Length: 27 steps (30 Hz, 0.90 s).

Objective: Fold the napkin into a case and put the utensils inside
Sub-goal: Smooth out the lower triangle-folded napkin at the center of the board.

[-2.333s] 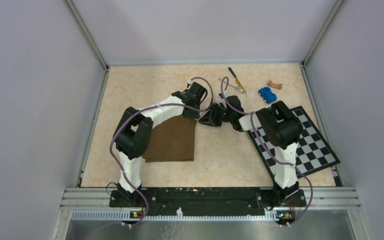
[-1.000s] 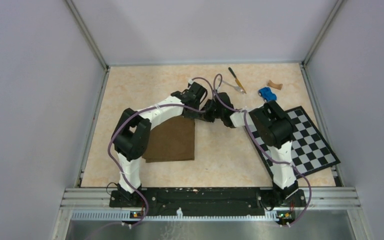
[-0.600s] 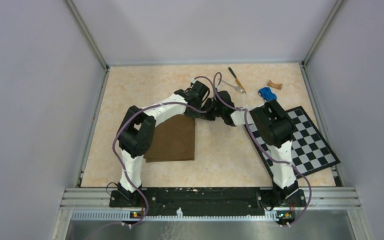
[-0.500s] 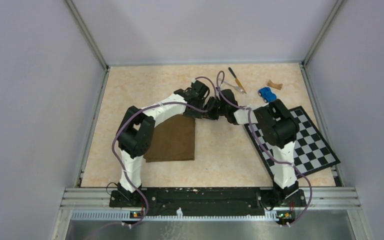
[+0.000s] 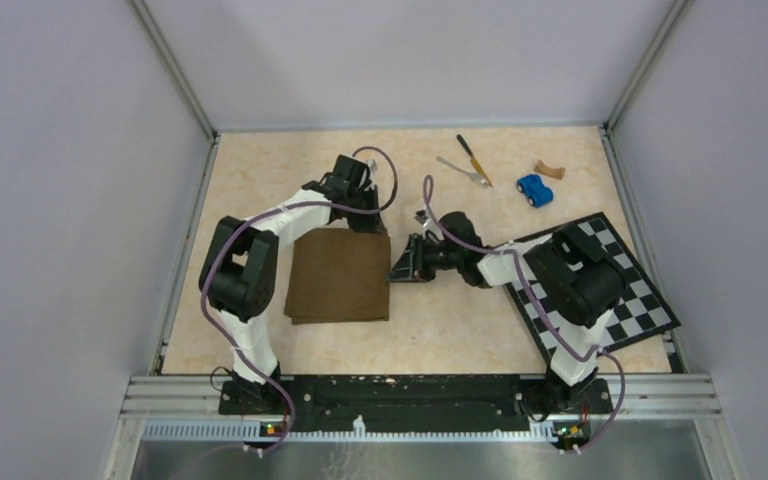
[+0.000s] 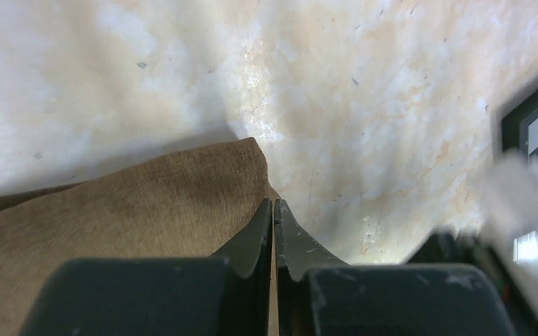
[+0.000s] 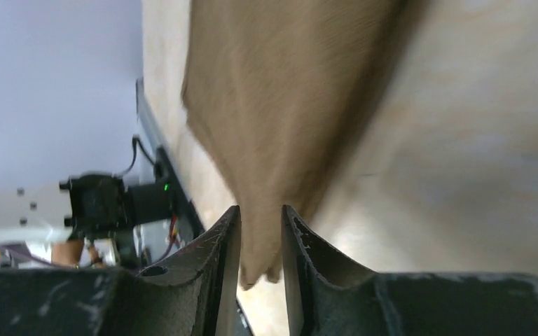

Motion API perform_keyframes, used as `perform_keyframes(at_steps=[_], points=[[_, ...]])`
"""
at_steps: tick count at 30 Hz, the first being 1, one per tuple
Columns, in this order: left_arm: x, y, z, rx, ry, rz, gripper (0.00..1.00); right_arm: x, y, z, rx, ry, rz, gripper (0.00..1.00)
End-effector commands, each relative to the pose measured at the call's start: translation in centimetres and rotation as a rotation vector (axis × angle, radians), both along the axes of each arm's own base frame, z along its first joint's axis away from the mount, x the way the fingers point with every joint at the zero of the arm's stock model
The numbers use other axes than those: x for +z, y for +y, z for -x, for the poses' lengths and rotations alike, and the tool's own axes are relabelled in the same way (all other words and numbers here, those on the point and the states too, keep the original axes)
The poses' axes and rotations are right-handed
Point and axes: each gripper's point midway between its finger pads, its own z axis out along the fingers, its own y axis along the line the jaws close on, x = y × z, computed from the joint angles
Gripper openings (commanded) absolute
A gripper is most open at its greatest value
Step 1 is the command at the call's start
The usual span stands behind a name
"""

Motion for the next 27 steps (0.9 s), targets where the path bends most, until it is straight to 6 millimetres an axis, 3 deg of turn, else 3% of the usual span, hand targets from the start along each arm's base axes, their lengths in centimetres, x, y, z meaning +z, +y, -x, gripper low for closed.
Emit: perform_keyframes(at_steps=[1, 5, 10, 13, 15, 22, 25, 27], points=[[-1.4, -2.9, 0.1, -0.085, 0.034, 0.144, 0.06, 3.5, 4.5, 3.4, 0.125, -0.105, -0.115, 0.25], [-3.8, -2.0, -1.1, -0.047, 0.027, 0.077, 0.03, 0.2, 4.6, 4.7, 0.111, -0.082, -0.066, 0.22], [-7.6, -0.7, -1.1, -0.021, 0.077, 0.013, 0.01, -5.1, 2.1, 7.6, 0.114, -0.021, 0.016, 0.19], [-9.1, -0.1, -1.3, -0.012, 0.092, -0.028, 0.0, -6.1, 0.9, 8.8, 0.121, -0.009, 0.045, 0.18], [-9.0, -0.1, -1.8, -0.013, 0.094, -0.034, 0.0, -5.9, 0.4, 8.6, 0.122, -0.032, 0.082, 0.18], [-5.5, -1.4, -3.5, -0.051, 0.036, 0.015, 0.02, -1.1, 1.8, 6.2, 0.168, -0.163, 0.123, 0.23], [-5.6, -1.8, -3.4, -0.052, 0.066, 0.023, 0.04, -0.9, 2.3, 5.8, 0.184, -0.17, 0.127, 0.25], [-5.5, -1.8, -3.3, -0.051, 0.06, 0.035, 0.05, -2.0, 2.1, 6.0, 0.185, -0.15, 0.136, 0.25]])
